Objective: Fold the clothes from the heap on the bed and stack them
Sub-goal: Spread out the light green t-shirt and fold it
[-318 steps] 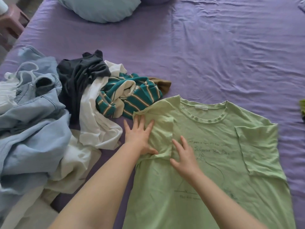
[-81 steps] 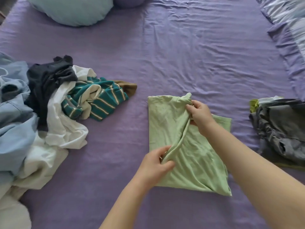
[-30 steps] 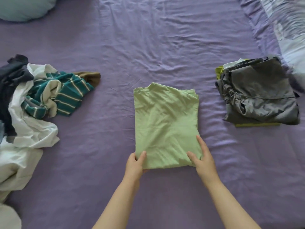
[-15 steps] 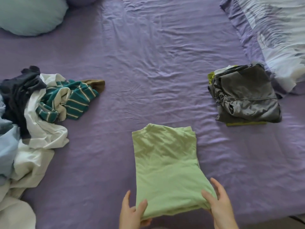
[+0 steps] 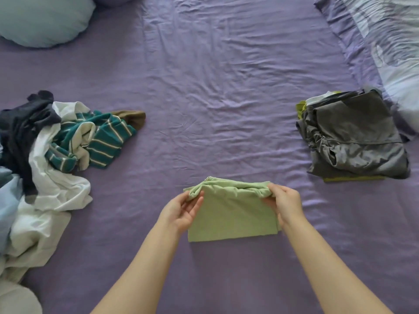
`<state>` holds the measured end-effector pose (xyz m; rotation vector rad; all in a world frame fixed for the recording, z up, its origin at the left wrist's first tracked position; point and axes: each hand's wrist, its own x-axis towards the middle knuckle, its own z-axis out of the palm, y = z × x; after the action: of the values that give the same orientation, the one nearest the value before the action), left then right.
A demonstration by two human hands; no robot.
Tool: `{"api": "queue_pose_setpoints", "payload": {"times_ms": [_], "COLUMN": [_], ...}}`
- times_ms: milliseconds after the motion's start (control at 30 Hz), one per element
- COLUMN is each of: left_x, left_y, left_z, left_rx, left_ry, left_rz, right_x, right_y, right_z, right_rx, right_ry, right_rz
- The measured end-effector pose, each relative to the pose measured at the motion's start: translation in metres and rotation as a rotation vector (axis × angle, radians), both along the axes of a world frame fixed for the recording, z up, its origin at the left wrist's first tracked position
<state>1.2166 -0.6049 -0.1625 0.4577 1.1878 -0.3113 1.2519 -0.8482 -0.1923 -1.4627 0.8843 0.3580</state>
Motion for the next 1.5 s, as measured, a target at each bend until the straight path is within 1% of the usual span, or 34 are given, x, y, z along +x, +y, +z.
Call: {"api": "queue_pose_setpoints", "payload": {"times_ms": [100,167,233,300,333,367,400,500,567,633,700,767,833,1033,1167,1267,1367,1500], "left_x": [0.016,0.014,0.004,-0.007,-0.011,-0.014,-0.015,-0.017,-0.016,-0.012,-0.008,-0.004,0.002,0.046,0.101,0.141,0.176,0.206], "left_y": [0.002,0.002,-0.001,-0.003,-0.004,-0.006,-0.009,-0.015,-0.016,-0.017,-0.02,-0.022,-0.024,-0.04,-0.079,-0.123,-0.177,-0.245], "left_z": [-0.017,-0.029,-0.042,-0.054,-0.058,-0.061,-0.064,-0.071,-0.07,-0.07,-0.068,-0.065,-0.059,-0.02,0.011,0.031,0.045,0.05], "left_rx": [0.088,0.253,0.506,0.804,0.91,0.957,0.95,0.807,0.723,0.64,0.601,0.623,0.656,0.737,0.707,0.638,0.552,0.447], "left_ry": [0.031,0.025,0.005,0.03,0.064,0.097,0.117,0.147,0.146,0.154,0.157,0.14,0.092,-0.11,-0.256,-0.352,-0.433,-0.449], "left_rz": [-0.071,-0.226,-0.421,-0.636,-0.736,-0.79,-0.788,-0.664,-0.606,-0.555,-0.533,-0.543,-0.568,-0.605,-0.596,-0.614,-0.641,-0.669], "right_x": [0.014,0.014,0.009,0.001,-0.002,-0.005,-0.008,-0.016,-0.016,-0.014,-0.011,-0.012,-0.009,0.043,0.09,0.123,0.149,0.17], "right_y": [0.002,0.001,-0.001,-0.004,-0.005,-0.006,-0.006,-0.002,-0.004,-0.009,-0.012,-0.013,-0.014,-0.044,-0.092,-0.143,-0.202,-0.266], "right_z": [-0.013,-0.02,-0.022,-0.028,-0.029,-0.031,-0.031,-0.035,-0.038,-0.039,-0.039,-0.036,-0.03,0.013,0.056,0.084,0.099,0.099], "right_rx": [0.054,-0.041,-0.256,-0.534,-0.647,-0.711,-0.719,-0.656,-0.584,-0.495,-0.405,-0.354,-0.352,-0.484,-0.57,-0.63,-0.704,-0.774], "right_ry": [-0.021,-0.01,-0.029,-0.077,-0.085,-0.071,-0.028,0.08,0.148,0.225,0.24,0.175,0.098,-0.193,-0.363,-0.396,-0.372,-0.332], "right_rz": [0.021,0.155,0.357,0.553,0.625,0.659,0.655,0.531,0.453,0.423,0.407,0.407,0.425,0.412,0.345,0.287,0.254,0.247]}}
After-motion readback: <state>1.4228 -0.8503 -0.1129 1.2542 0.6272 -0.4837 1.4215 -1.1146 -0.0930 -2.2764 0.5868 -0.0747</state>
